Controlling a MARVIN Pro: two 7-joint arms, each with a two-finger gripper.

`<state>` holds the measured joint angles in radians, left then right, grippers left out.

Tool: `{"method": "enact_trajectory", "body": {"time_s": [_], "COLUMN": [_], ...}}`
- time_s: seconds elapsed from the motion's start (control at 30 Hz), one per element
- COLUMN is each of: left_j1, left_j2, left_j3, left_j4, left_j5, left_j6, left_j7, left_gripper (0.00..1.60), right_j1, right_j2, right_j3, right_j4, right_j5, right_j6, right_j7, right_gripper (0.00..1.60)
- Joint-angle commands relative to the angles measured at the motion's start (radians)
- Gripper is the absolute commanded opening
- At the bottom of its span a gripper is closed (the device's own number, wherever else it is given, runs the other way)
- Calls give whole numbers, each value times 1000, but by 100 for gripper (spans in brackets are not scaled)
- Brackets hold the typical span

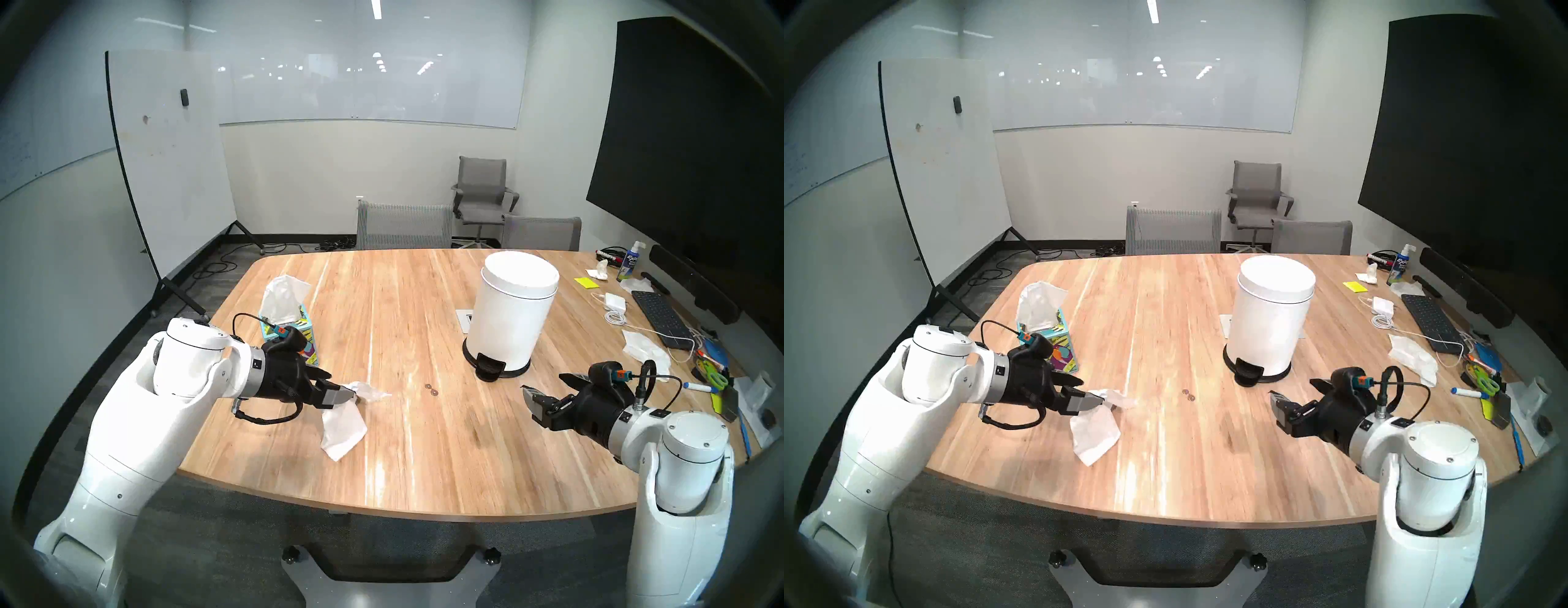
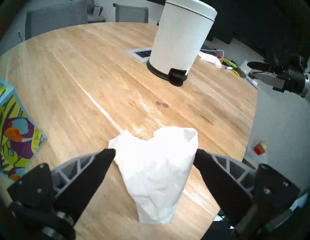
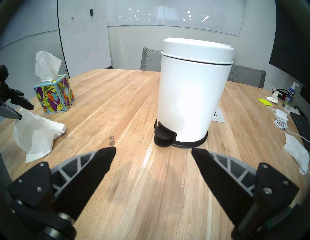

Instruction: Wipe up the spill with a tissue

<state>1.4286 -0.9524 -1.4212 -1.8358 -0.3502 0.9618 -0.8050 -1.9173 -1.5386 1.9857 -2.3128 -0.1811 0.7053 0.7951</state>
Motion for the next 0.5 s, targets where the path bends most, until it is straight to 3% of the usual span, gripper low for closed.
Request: {"method": "enact_trajectory", "body": {"time_s": [0.0,0.2,0.47], "left_j1": [-51,-70,-59], "left_j2": [8,-13,2], "left_j3": [25,62,34], "left_j4": [-15,15,-11], "left_j5": [12,40,11], "left_j6": [-2,-2,-2], "left_j7": [26,55,38], "left_gripper": [160,160,160], "right_j1": [1,1,1], "right_j2": [1,1,1], "right_j3": [2,2,2], "right_j4": [-18,-18,-18], "right_j5": [1,1,1], "right_j6": [-1,0,-1], "right_j7": [0,0,0], "right_gripper": [160,160,160]}}
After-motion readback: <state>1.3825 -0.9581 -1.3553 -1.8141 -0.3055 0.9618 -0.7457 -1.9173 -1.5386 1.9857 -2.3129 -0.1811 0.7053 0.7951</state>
